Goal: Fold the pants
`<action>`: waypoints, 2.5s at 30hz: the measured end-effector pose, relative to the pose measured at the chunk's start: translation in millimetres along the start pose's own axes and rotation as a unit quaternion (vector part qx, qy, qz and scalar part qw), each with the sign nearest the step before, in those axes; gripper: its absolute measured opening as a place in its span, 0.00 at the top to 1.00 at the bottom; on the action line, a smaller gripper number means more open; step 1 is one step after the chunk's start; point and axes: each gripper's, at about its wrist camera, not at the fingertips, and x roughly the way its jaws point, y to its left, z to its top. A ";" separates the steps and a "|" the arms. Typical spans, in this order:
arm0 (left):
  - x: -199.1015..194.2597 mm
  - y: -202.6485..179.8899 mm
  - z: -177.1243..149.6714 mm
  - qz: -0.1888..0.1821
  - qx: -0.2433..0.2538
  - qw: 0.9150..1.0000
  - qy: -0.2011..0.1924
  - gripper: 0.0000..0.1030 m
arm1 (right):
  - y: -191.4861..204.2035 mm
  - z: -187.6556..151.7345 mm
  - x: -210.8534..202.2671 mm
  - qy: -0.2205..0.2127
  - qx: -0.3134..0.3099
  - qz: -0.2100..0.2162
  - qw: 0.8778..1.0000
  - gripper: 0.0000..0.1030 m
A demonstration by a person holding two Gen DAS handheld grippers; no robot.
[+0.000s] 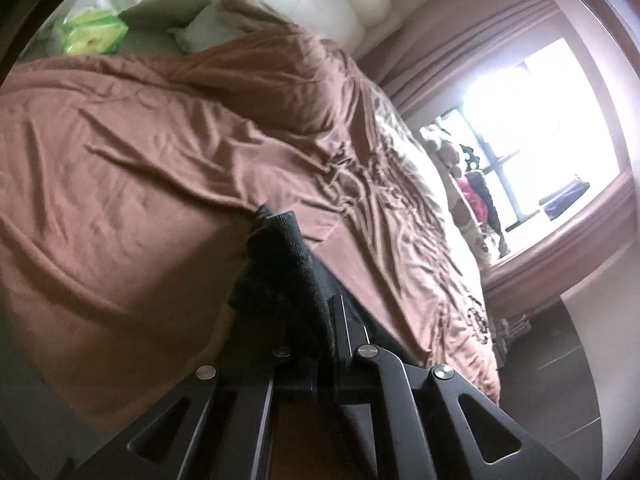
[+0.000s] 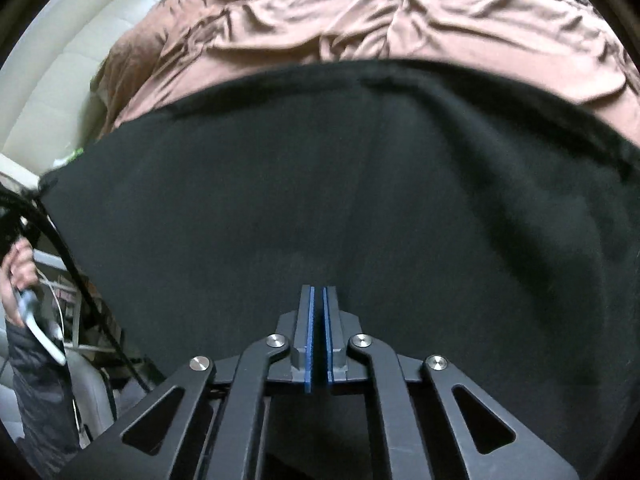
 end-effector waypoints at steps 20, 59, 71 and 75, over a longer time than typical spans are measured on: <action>-0.3 -25.1 17.0 -0.021 -0.002 1.000 -0.013 0.96 | -2.4 -7.2 -3.8 0.005 0.020 0.023 1.000 1.00; -2.8 -0.7 1.9 -0.008 -0.024 0.999 -0.019 0.96 | -34.4 128.3 47.2 -0.050 0.023 -0.044 0.997 1.00; -18.6 -90.6 14.2 -0.046 0.053 0.997 -0.031 0.96 | -45.0 82.5 -35.2 -0.110 0.015 -0.002 0.994 1.00; -26.6 -120.5 12.6 -0.063 0.076 0.994 -0.038 0.96 | -49.3 60.3 -64.6 -0.137 0.018 0.012 0.990 0.56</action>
